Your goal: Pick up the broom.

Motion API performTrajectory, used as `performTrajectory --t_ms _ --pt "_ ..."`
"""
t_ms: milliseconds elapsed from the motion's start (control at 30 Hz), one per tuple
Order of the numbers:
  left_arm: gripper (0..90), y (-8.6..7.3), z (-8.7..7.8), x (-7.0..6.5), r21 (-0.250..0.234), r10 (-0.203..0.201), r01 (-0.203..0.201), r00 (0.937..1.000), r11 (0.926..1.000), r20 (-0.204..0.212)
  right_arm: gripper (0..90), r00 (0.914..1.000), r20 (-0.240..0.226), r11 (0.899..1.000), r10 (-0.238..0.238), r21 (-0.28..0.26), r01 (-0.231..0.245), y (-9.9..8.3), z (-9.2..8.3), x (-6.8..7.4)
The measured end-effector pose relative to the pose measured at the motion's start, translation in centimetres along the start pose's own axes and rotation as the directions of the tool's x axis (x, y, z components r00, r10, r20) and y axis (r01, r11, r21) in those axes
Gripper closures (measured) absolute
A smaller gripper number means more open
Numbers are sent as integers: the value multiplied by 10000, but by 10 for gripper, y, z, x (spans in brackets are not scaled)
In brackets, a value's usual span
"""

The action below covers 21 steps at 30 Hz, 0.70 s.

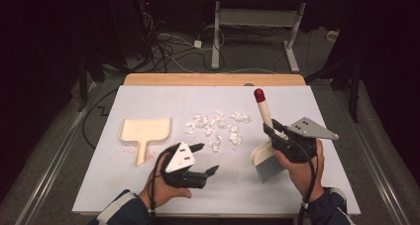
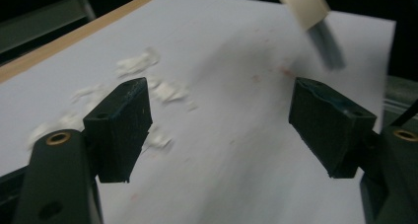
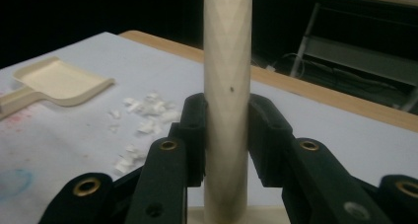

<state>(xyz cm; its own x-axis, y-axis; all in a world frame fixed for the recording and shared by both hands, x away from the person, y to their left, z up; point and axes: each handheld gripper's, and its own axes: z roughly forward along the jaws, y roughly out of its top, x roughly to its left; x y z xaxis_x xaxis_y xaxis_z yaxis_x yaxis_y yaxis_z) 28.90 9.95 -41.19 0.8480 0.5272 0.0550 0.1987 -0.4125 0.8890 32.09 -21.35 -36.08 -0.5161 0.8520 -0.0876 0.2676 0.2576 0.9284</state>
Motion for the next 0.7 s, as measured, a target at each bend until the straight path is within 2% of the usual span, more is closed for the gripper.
performTrajectory --t_ms 67,100,200,233,300,467,500,533,600,667,700 --pt "235 9 14 -9 -70 90 -87 9991 9999 418 716 9997 -198 9999 -115 -103 113 2 0 11" --pt "235 13 20 -14 -116 96 -89 9981 9999 614 716 9997 -198 9999 -115 -103 113 2 0 11" --pt "242 22 44 -27 3 73 -74 9938 10000 1111 715 9981 -513 9991 -346 -273 332 3 0 30" --pt "212 22 44 -27 3 73 -74 9938 10000 1111 709 9980 -461 9987 -440 -288 427 4 0 34" --pt "233 24 52 -30 71 63 -72 9926 9999 1214 696 9968 -59 9959 -796 -442 793 4 -1 39" --pt "270 26 53 -32 -251 98 -59 9879 9997 1551 715 9972 316 9956 -677 -627 696 6 -5 34" --pt "270 27 52 -33 -272 75 -31 9869 9996 1614 715 9972 316 9956 -677 -627 696 6 -5 34" --pt "270 28 49 -34 -394 61 11 9830 9992 1837 715 9988 188 9968 -451 -653 462 6 -5 31" --pt "268 28 49 -36 -421 89 -9 9818 9991 1895 715 9982 259 9961 -536 -685 553 6 -5 32" --pt "263 29 50 -39 -436 154 -62 9770 9990 2127 715 9979 287 9959 -579 -674 597 6 -4 36" --pt "263 30 52 -41 -387 195 -116 9774 9992 2107 715 9980 218 9957 -586 -708 600 6 -3 37"
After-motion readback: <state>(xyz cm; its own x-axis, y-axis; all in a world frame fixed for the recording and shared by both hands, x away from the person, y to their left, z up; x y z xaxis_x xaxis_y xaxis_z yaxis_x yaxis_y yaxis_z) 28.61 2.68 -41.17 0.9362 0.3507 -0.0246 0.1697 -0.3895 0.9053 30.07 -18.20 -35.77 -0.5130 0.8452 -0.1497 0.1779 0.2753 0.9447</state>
